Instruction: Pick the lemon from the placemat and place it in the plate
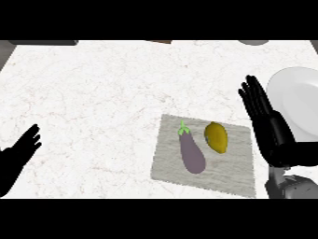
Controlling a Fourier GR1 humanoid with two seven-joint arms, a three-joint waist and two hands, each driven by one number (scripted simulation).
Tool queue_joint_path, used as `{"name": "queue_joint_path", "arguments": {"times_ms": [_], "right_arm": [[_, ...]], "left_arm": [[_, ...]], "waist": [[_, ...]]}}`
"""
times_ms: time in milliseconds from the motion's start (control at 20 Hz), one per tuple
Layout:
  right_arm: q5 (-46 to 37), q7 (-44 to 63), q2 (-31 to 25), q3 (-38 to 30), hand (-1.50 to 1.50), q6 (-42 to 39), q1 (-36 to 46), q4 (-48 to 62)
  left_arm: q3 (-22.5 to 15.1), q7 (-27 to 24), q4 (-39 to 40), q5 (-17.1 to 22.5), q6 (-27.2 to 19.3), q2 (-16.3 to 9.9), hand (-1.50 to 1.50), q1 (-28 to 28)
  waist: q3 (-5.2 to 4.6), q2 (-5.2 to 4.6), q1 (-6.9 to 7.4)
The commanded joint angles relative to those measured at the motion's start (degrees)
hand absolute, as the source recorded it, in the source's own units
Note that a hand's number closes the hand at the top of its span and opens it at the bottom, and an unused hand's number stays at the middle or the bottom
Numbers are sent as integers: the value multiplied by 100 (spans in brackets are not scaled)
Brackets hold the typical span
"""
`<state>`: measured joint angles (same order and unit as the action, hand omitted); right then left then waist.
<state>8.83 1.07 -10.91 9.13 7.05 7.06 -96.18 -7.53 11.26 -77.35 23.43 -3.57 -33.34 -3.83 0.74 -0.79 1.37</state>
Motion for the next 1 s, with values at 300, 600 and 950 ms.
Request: {"name": "queue_joint_path", "arguments": {"times_ms": [300,600,950], "right_arm": [[-719,-577,-1737,-107,150,-1632,958,-133],[-815,-2646,-533,-265,150,-561,-197,1011],[-243,-4644,-731,-79,-150,-2764,18,2619]], "left_arm": [[-216,-222,-326,-577,-840,601,0,431],[-544,-393,-532,-960,-1480,1249,0,524],[-765,-99,-622,-1201,-1669,1426,0,793]], "waist": [[-248,312,-288],[-37,20,-145],[-51,27,-18]]}}
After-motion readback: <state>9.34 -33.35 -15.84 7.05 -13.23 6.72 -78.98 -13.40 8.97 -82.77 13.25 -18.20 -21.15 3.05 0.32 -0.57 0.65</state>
